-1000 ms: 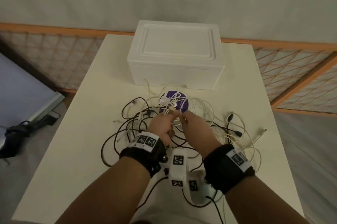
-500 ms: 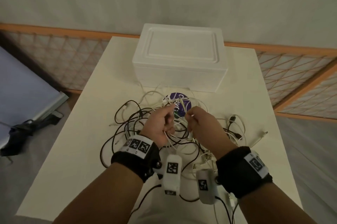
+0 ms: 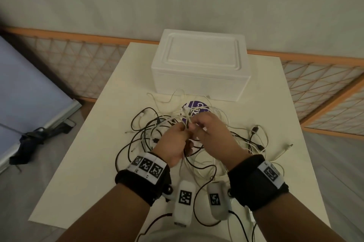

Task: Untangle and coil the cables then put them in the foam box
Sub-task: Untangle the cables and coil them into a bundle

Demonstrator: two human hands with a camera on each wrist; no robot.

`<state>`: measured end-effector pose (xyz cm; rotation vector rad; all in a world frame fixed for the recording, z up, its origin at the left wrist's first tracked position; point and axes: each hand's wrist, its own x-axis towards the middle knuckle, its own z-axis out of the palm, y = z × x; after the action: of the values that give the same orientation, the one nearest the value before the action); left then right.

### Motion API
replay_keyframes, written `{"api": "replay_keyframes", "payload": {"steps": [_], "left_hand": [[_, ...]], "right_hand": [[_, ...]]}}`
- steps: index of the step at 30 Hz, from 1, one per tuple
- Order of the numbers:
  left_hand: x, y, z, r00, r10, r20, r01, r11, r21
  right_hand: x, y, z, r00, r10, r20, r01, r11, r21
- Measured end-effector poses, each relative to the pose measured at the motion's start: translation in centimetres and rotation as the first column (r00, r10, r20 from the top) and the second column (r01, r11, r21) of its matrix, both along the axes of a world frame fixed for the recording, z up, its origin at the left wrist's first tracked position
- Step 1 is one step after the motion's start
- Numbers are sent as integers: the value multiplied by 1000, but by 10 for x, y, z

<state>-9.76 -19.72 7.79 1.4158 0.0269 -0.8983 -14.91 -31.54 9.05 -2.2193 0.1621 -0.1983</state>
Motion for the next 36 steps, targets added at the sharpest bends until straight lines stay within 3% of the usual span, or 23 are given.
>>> {"api": "replay_keyframes", "payload": {"steps": [3,6,9,11,13,17,24,26,29,31,34,36], "left_hand": [[-5,5,3,976,-128,174,94,977,192],[-9,16,5,966,-175,189,136,970,203],[-6,28,8,997,-21,71,14,995,94],[1,35,7,986,165,-31,-165,986,-19],[5,38,6,962,254,-100,-265,957,-120],[-3,33,5,919,385,-85,-394,902,-178],[-22,32,10,928,373,1,-364,904,-223],[-19,33,13,918,397,4,-387,897,-213],[0,52,15,817,542,-196,-575,745,-337],[21,78,11,720,647,-253,-691,633,-349],[39,110,6,649,743,-164,-755,600,-266],[33,105,6,714,698,47,-680,708,-190]], "right_hand": [[11,12,10,981,173,-87,-178,983,-50],[32,-6,10,983,16,-185,-48,984,-170],[35,-25,11,969,-91,-229,43,978,-206],[31,-16,15,978,-60,-201,29,988,-152],[26,5,18,982,4,-188,-29,991,-129],[22,31,13,992,-31,-124,13,990,-138],[8,40,17,990,-102,-93,94,992,-87],[4,43,19,993,-56,-108,46,994,-96],[-2,36,26,983,84,-164,-122,963,-240],[-7,18,30,975,71,-212,-136,941,-310],[-15,3,32,955,-26,-294,-122,874,-471],[-12,16,34,953,-56,-297,-134,803,-581]]}}
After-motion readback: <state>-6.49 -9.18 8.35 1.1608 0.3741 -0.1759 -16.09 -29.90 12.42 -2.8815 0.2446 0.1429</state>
